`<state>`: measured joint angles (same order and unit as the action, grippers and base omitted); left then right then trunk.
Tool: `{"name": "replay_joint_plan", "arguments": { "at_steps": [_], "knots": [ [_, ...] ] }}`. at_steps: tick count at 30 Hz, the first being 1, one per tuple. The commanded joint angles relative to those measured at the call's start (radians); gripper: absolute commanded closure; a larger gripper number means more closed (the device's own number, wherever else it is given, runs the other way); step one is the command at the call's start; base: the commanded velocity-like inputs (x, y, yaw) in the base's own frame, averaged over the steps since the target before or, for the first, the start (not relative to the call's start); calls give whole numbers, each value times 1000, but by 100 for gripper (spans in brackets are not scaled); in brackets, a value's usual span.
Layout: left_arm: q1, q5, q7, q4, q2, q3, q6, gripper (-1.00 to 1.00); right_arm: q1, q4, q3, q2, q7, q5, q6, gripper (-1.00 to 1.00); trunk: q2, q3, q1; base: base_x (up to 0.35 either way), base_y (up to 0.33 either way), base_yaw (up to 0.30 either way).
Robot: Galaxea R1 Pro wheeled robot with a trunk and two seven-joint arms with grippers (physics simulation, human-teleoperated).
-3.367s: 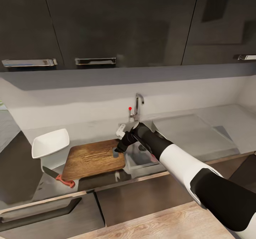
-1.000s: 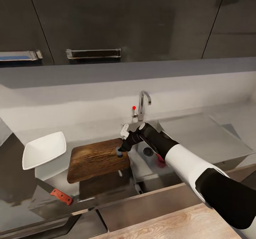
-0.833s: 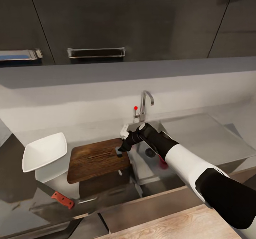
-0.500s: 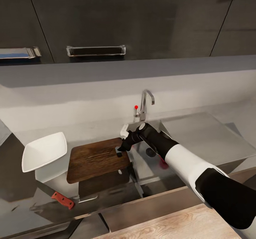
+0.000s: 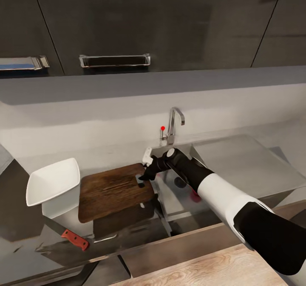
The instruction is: In the kitchen, take the Vidalia onion out of the sink, dice it on the chopping board with the paring knife, put the diced onion into the bowl on the countertop, then place both the paring knife and the chopping board into the sink.
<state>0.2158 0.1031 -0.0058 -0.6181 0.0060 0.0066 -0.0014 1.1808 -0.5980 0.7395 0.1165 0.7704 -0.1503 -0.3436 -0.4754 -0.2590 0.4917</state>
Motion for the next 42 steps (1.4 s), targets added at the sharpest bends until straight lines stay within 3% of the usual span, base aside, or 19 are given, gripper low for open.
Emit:
{"name": "replay_joint_plan", "arguments": {
  "at_steps": [1,16,20,26,32,42],
  "knots": [
    [0,10,-1,-2,0,0,0,-100,1,-1,-1,0,4,-7,4,100,-2,-2,1,0,0,0],
    [0,11,0,-1,0,0,0,-100,-1,197,-6,-9,1,-5,221,100,-2,-2,1,0,0,0],
    [0,10,0,-1,0,0,0,-100,-1,216,-7,-9,-1,7,230,100,-2,-2,1,0,0,0],
    [0,10,0,0,0,0,0,-100,-1,224,-8,-9,-62,77,232,100,-2,-2,1,0,0,0],
    [0,10,0,0,0,0,0,-100,-1,238,-8,-7,-90,119,231,100,-2,-2,1,0,0,0],
    [0,10,0,0,0,0,0,-100,-1,253,-6,6,-180,140,228,100,-2,-2,1,0,0,0]
  ]
}}
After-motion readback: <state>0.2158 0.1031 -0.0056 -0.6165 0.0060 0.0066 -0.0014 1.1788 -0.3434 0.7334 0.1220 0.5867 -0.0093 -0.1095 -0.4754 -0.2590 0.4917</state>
